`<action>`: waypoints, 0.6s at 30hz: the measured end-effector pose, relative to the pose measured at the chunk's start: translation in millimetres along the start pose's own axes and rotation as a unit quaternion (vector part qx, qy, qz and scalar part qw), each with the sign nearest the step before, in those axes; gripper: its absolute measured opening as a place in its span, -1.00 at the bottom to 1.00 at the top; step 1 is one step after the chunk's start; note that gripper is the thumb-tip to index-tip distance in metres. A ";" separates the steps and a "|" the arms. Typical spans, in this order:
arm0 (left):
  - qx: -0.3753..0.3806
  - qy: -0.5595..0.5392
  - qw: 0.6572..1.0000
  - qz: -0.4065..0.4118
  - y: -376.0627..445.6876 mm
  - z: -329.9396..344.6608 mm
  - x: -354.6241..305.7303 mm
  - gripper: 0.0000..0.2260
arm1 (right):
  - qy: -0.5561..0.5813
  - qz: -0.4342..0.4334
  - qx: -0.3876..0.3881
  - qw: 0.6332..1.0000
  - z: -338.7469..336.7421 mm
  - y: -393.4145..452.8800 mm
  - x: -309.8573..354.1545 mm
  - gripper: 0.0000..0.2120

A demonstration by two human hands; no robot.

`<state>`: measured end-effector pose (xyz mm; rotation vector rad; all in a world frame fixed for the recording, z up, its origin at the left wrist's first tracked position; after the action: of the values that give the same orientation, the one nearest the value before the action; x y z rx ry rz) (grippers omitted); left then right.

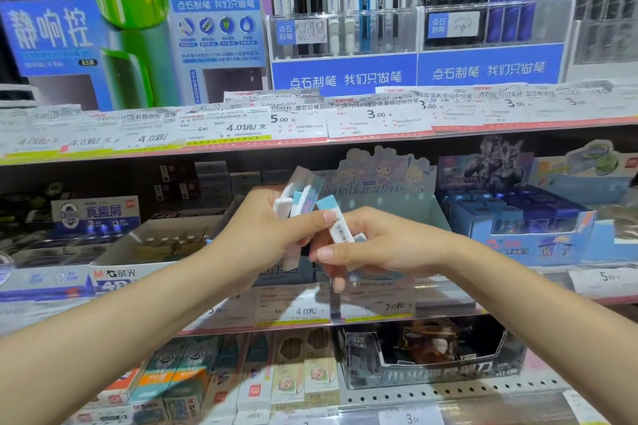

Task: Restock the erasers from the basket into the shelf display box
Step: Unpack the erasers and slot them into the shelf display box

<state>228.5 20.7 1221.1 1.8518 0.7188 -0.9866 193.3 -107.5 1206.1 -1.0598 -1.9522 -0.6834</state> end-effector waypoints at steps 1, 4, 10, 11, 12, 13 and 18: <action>0.002 0.006 1.000 0.000 0.3 -1.9 0.8 -0.64 | -0.013 0.006 -0.016 1.000 -4.5 -2.5 2.1 -0.86; 0.038 0.013 0.999 -0.007 -0.7 -4.6 2.6 -0.73 | -0.035 0.038 -0.101 0.994 -21.4 -9.9 6.7 -0.81; 0.111 -0.024 0.993 -0.043 -4.3 -1.2 2.4 -0.83 | 0.003 -0.023 -0.152 0.988 -28.7 -12.1 14.5 -0.74; 0.111 -0.032 0.992 -0.047 -3.9 -1.1 2.9 -0.80 | 0.008 -0.034 -0.155 0.987 -28.6 -11.9 14.9 -0.73; 0.109 -0.039 0.992 -0.048 -3.2 -1.0 3.6 -0.81 | 0.017 -0.043 -0.158 0.986 -28.6 -11.6 14.8 -0.72; 0.103 -0.046 0.992 -0.047 -2.3 -1.3 3.8 -0.82 | 0.029 -0.052 -0.160 0.985 -28.2 -11.4 14.9 -0.71; 0.084 -0.089 0.991 -0.053 -2.4 1.0 2.9 -0.87 | 0.076 -0.035 -0.152 0.985 -22.0 -11.3 17.6 -0.78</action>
<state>227.8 21.1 1217.3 1.8547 0.6476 -1.2972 186.2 -122.0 1231.7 -1.0866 -1.7956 -1.0957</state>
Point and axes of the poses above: each hand's wrist, its own y-axis towards the middle knuckle, its own z-axis out of the palm, x = y × z, the point moved 4 cm from there along y, towards the middle knuckle, and after that the axes turned 2 degrees about z, right-handed, at the moved point
